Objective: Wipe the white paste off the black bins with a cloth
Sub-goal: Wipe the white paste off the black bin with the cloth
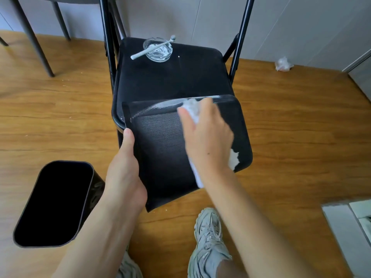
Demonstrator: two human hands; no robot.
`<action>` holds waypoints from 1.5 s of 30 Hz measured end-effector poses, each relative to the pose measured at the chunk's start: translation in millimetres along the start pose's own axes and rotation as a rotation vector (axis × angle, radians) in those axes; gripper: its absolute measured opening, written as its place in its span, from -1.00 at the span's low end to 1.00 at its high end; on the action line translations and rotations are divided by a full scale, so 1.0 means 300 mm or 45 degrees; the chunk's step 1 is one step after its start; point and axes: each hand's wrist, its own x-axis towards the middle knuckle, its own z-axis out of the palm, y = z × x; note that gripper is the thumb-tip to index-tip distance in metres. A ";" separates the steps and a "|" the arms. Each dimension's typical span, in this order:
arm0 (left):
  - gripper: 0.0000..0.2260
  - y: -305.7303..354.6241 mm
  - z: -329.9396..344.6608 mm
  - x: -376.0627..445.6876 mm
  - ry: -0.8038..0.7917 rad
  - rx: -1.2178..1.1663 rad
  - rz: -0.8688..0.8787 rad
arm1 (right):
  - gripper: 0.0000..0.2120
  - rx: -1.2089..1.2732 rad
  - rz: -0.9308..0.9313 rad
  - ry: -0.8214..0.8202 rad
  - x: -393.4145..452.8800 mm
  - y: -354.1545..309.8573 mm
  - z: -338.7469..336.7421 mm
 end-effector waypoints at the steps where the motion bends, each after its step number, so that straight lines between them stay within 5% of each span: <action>1: -0.54 0.000 -0.001 -0.003 0.002 0.017 0.008 | -0.68 -0.010 0.054 0.003 0.026 0.043 -0.010; 9: -0.50 0.009 0.008 -0.024 0.035 0.095 0.027 | -0.69 -0.129 0.583 -0.052 0.153 0.339 -0.123; 13: -0.54 0.035 0.002 -0.032 0.073 0.077 0.057 | -0.65 0.310 0.857 0.067 0.103 0.377 -0.195; 25: -0.57 0.039 0.022 -0.059 -0.035 0.160 0.152 | -0.66 0.886 0.933 -0.068 0.033 0.254 -0.182; 31: -0.47 0.090 0.046 -0.089 -0.289 0.250 0.256 | -0.70 1.054 1.043 0.017 0.056 0.249 -0.226; 39: -0.63 0.106 0.038 -0.052 -0.090 0.210 0.314 | -0.68 1.038 1.024 0.032 -0.003 0.262 -0.229; 45: -0.61 0.126 0.077 -0.097 -0.274 0.171 0.298 | -0.68 1.000 0.984 0.095 0.005 0.286 -0.223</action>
